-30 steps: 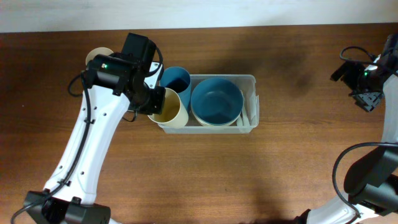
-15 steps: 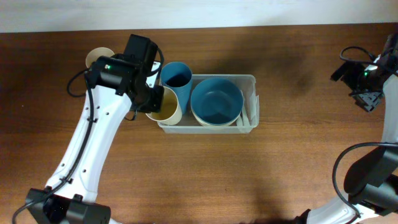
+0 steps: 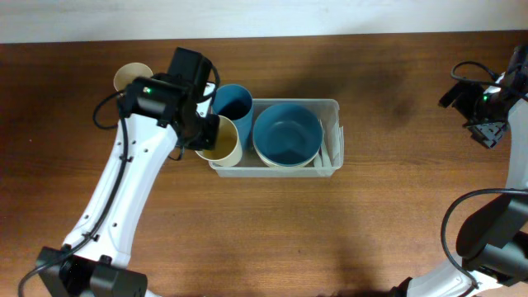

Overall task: Pack container
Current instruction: 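Lower the cream cup into the container's front left corner, then release and move the left gripper left to the remaining cream cup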

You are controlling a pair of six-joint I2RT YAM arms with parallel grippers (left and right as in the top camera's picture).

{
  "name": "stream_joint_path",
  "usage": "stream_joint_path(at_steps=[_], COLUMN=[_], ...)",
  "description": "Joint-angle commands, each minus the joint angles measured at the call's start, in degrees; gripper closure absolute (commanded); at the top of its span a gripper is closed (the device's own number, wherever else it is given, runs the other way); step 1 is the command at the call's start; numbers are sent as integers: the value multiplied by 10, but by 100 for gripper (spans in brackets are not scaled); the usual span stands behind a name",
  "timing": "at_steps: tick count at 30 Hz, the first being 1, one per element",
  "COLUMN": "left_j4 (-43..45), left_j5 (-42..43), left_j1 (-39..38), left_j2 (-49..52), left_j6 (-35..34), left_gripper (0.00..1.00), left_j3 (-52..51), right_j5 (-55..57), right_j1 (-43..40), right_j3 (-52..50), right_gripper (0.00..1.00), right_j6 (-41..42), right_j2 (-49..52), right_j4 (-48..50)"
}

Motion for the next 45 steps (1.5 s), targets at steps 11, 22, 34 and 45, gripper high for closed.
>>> stream_joint_path(at_steps=[11,22,34,45], left_j4=[38,43,52,148], left_j5=[2,2,-10,-118], left_j1=[-23,-23,23,135], left_j2=[2,2,-54,-27], left_j6=[-3,-3,-16,-16], left_gripper=[74,64,58,48], left_j3=[-39,-39,7,9], right_j5=[5,5,5,5], right_j1=[-3,-3,-3,-3], right_j3=[2,2,2,2], right_gripper=[1,1,1,1], right_j6=[-1,-1,-1,-1], right_j2=[1,1,1,1], right_j4=[0,0,0,0])
